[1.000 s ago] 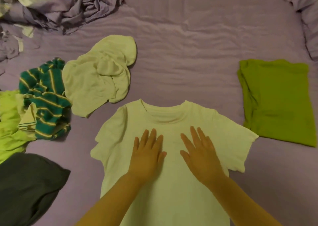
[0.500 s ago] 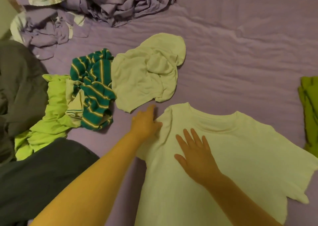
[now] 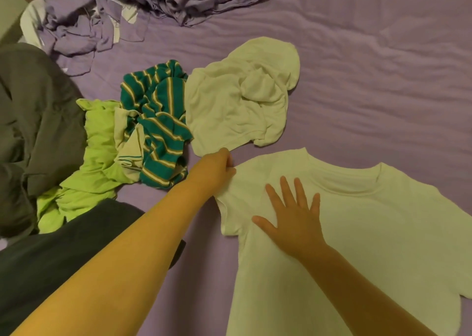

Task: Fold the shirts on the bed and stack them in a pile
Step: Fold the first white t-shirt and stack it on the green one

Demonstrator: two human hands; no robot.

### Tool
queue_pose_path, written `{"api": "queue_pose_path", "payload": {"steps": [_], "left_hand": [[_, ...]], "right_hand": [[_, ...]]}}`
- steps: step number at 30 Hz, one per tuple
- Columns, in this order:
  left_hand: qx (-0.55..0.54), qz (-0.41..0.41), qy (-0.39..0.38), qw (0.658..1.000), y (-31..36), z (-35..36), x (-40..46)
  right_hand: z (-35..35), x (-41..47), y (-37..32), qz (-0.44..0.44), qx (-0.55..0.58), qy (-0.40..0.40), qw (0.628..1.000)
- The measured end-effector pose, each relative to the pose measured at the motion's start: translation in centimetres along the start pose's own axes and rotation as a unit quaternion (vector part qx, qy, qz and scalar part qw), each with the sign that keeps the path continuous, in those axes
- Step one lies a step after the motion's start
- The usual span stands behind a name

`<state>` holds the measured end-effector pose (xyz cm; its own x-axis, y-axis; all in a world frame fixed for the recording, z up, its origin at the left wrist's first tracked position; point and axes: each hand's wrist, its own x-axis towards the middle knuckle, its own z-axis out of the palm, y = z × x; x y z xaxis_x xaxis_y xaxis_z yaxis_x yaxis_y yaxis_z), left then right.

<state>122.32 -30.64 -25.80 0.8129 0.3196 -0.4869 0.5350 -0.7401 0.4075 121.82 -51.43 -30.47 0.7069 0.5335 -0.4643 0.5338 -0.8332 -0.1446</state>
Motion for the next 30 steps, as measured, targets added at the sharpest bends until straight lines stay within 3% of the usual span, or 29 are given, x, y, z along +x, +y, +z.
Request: {"api": "queue_pose_path", "payload": {"steps": [4, 8, 9, 13, 15, 20, 30], "left_hand": [[0.184, 0.01, 0.094, 0.978, -0.9, 0.9, -0.7], [0.157, 0.183, 0.238, 0.941, -0.4, 3.3, -3.0], [0.156, 0.231, 0.241, 0.93, -0.2, 4.4, -3.7], [0.25, 0.324, 0.101, 0.907, 0.3, 9.4, -7.4], [0.312, 0.299, 0.039, 0.901, 0.0, 11.0, -8.9], [0.367, 0.215, -0.016, 0.905, 2.2, 13.0, -11.8], [0.253, 0.282, -0.078, 0.922, 7.2, 20.7, -22.0]], "right_hand": [[0.9, 0.7, -1.1, 0.038, -0.022, 0.018, 0.999], [1.9, -0.6, -1.2, 0.044, -0.013, 0.045, 0.998], [2.2, -1.0, -0.9, 0.04, -0.016, 0.052, 0.998], [3.8, -4.2, 1.8, 0.035, -0.033, 0.069, 0.996], [4.6, -7.2, 3.9, 0.051, -0.036, 0.075, 0.995], [5.5, -14.7, 7.2, 0.132, -0.013, 0.028, 0.991], [7.9, -21.9, 9.3, 0.087, 0.009, -0.001, 0.996]]}}
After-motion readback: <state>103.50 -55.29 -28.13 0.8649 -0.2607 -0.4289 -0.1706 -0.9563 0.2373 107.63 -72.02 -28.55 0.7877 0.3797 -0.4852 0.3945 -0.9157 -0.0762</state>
